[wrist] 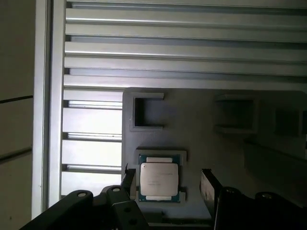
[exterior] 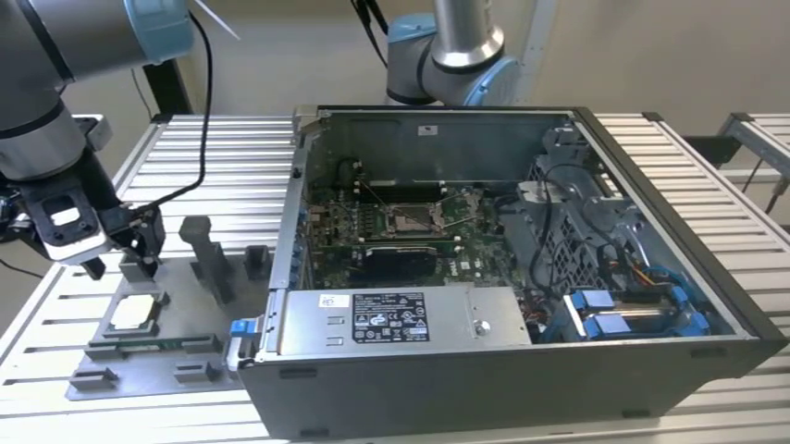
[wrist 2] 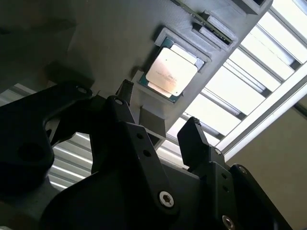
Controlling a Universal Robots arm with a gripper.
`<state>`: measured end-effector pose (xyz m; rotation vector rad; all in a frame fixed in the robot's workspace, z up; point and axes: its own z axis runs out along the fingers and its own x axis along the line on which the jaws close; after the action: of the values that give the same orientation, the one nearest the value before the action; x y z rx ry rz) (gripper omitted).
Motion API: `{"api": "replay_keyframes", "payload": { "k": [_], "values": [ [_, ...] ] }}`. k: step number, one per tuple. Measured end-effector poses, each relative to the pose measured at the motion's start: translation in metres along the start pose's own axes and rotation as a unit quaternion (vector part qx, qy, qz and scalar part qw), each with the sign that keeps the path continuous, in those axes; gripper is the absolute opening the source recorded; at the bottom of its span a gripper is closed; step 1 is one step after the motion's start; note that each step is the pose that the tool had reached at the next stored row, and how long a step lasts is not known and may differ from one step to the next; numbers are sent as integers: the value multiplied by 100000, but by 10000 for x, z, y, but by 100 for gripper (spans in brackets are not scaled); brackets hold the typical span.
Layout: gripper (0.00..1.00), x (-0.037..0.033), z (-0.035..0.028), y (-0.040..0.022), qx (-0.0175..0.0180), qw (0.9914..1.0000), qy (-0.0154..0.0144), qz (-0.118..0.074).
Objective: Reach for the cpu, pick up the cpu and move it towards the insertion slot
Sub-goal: 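Pick up the cpu and move it towards the insertion slot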
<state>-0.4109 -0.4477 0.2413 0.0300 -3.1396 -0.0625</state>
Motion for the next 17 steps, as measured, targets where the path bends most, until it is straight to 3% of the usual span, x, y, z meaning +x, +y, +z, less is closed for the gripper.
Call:
{"api": "replay_keyframes", "payload": {
  "k": [17],
  "values": [
    [100,0,102,-4,6,100000,8,-1]
  ]
}}
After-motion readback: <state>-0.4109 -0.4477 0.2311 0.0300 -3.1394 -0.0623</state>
